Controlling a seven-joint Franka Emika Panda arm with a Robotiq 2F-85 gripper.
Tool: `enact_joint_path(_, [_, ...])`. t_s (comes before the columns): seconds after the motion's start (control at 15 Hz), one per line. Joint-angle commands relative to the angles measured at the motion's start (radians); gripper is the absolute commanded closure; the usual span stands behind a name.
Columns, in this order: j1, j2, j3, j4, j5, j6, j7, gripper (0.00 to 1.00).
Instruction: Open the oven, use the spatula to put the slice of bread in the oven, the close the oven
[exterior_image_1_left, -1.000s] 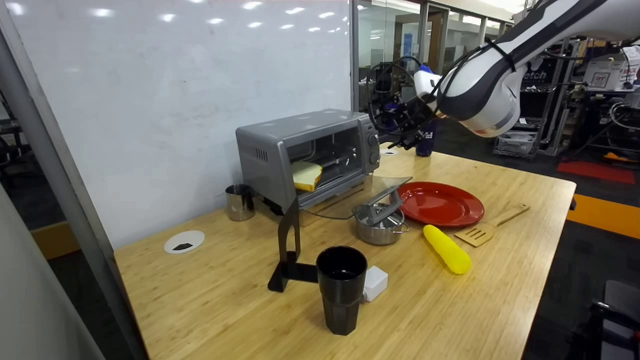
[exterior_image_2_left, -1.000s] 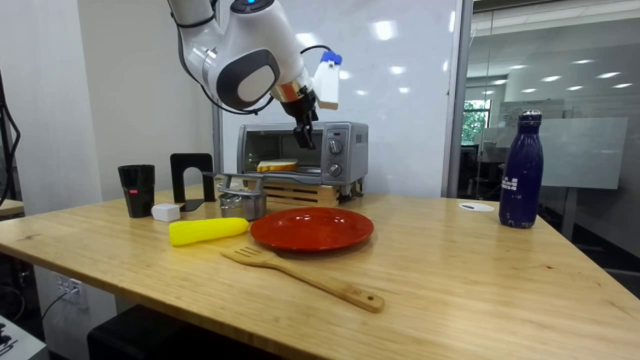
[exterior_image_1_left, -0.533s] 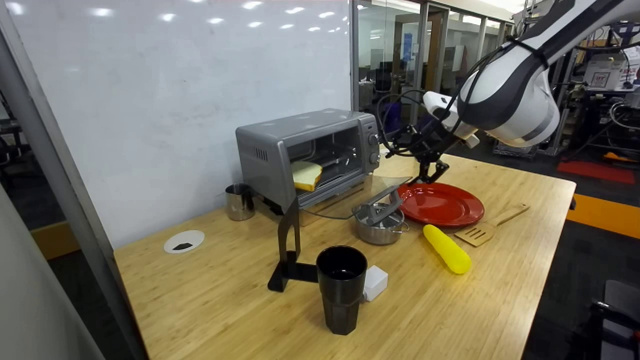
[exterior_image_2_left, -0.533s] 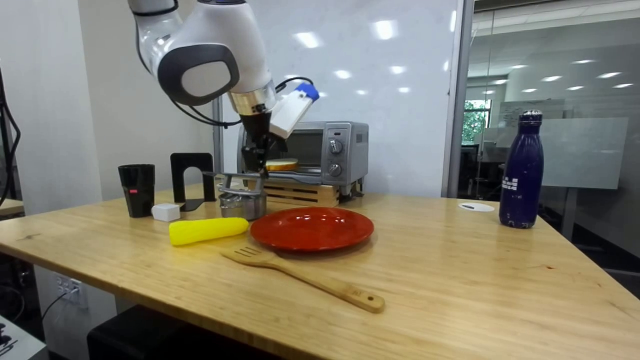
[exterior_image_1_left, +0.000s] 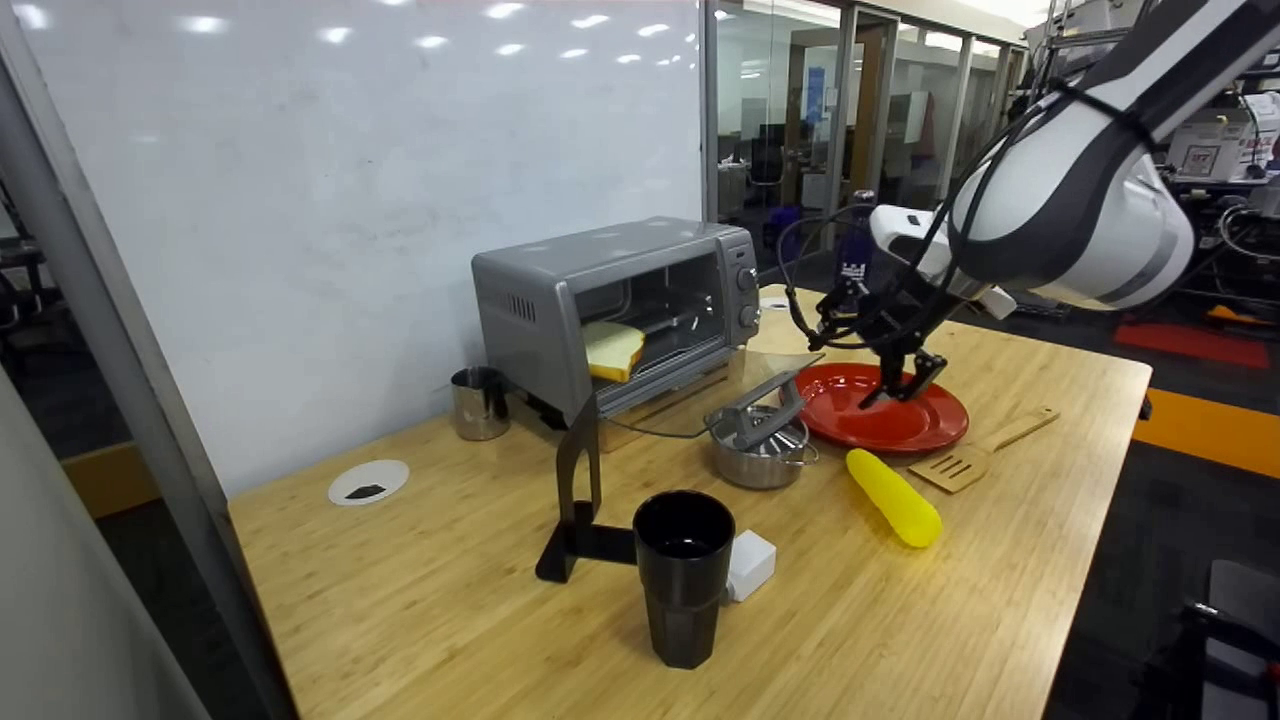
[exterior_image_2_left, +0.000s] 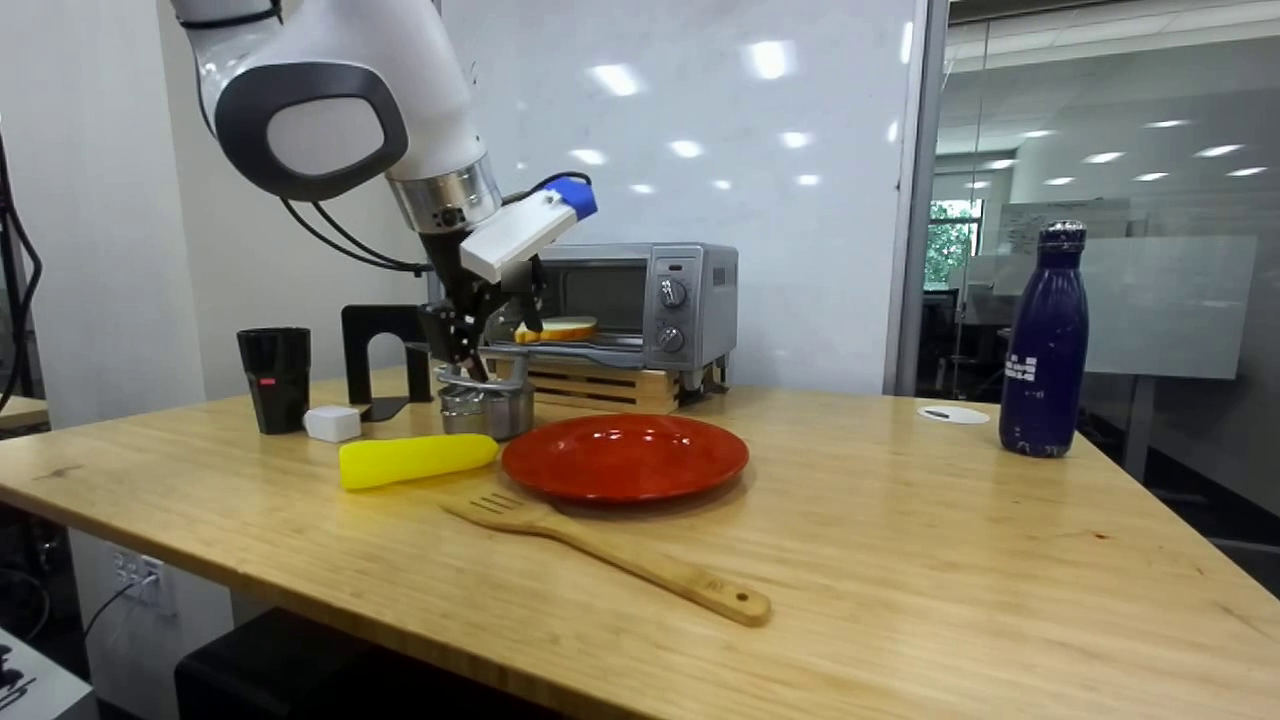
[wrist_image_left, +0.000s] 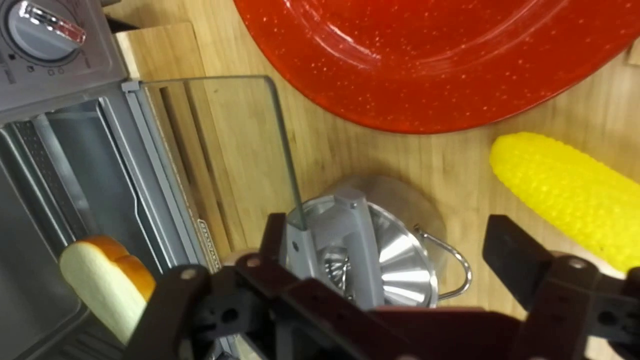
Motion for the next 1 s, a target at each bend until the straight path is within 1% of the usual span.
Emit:
enact_joint_path(0.0, [-0.002,-0.023,-0.011,-0.083,0.007,0.092,-0.001,0.0])
enact_joint_path(0.07, [-0.003,-0.026,-0.012,-0.098,0.008,0.105,0.001,0.0])
enact_joint_path(0.33, [-0.005,-0.031,-0.016,-0.138,0.007,0.09,0.004,0.0])
enact_joint_path(0.47, [-0.007,0.004,-0.024,-0.147,-0.005,0.103,-0.01,0.0])
enact_joint_path(0.67, [-0.004,0.048,-0.053,-0.145,-0.024,0.105,-0.027,0.0])
enact_joint_path(0.93, [0.004,0.077,-0.094,-0.136,-0.056,0.115,-0.048,0.0])
